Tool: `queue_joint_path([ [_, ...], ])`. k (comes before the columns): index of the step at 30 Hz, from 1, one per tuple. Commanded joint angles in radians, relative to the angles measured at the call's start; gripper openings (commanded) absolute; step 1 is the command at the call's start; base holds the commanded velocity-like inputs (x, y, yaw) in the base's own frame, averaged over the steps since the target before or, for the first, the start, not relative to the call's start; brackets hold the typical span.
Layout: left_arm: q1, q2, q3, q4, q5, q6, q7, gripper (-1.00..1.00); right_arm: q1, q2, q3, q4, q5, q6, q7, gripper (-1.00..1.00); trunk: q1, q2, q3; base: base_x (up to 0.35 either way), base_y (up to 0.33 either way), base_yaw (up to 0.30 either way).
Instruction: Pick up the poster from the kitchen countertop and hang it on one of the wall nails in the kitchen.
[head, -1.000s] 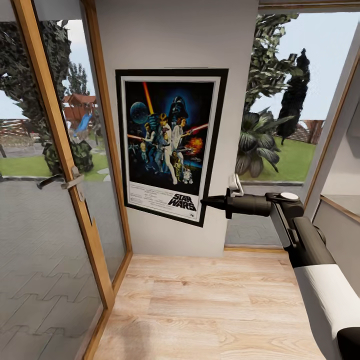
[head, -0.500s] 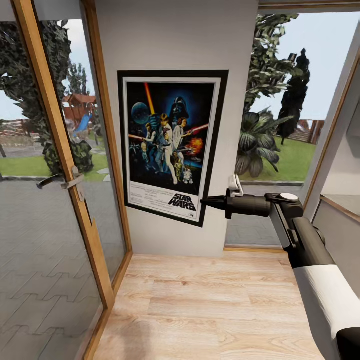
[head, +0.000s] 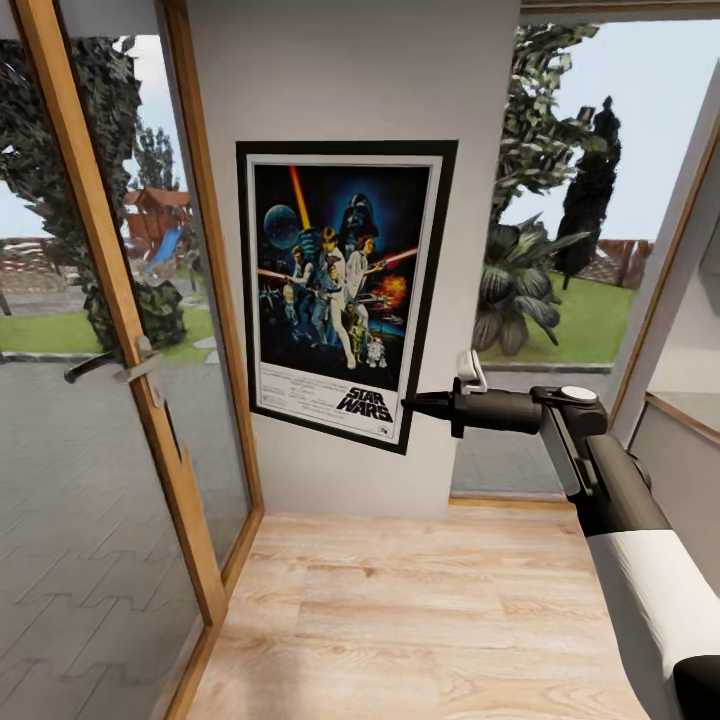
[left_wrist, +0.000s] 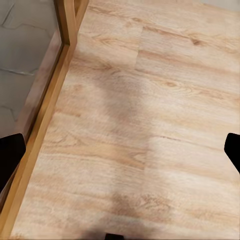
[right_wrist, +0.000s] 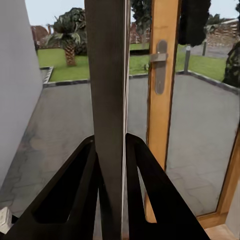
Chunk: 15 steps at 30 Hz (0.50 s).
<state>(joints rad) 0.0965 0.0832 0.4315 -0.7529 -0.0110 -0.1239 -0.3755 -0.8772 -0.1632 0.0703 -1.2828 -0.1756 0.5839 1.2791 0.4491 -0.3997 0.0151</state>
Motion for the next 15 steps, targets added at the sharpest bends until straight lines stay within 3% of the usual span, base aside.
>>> queue_joint_path([
  [1,0.0,0.0,0.003,0.0,-0.001,-0.002,-0.005,1.0,0.0,-0.001,0.002,0.0,-0.009,0.011,0.0,-1.0,0.001,0.0,0.0,0.267,0.0,0.0],
  [15,0.0,0.0,0.004,0.0,-0.001,-0.003,-0.005,1.0,0.0,-0.001,0.002,-0.001,-0.01,0.013,0.002,-1.0,0.001,0.0,0.0,0.165,0.0,0.0],
])
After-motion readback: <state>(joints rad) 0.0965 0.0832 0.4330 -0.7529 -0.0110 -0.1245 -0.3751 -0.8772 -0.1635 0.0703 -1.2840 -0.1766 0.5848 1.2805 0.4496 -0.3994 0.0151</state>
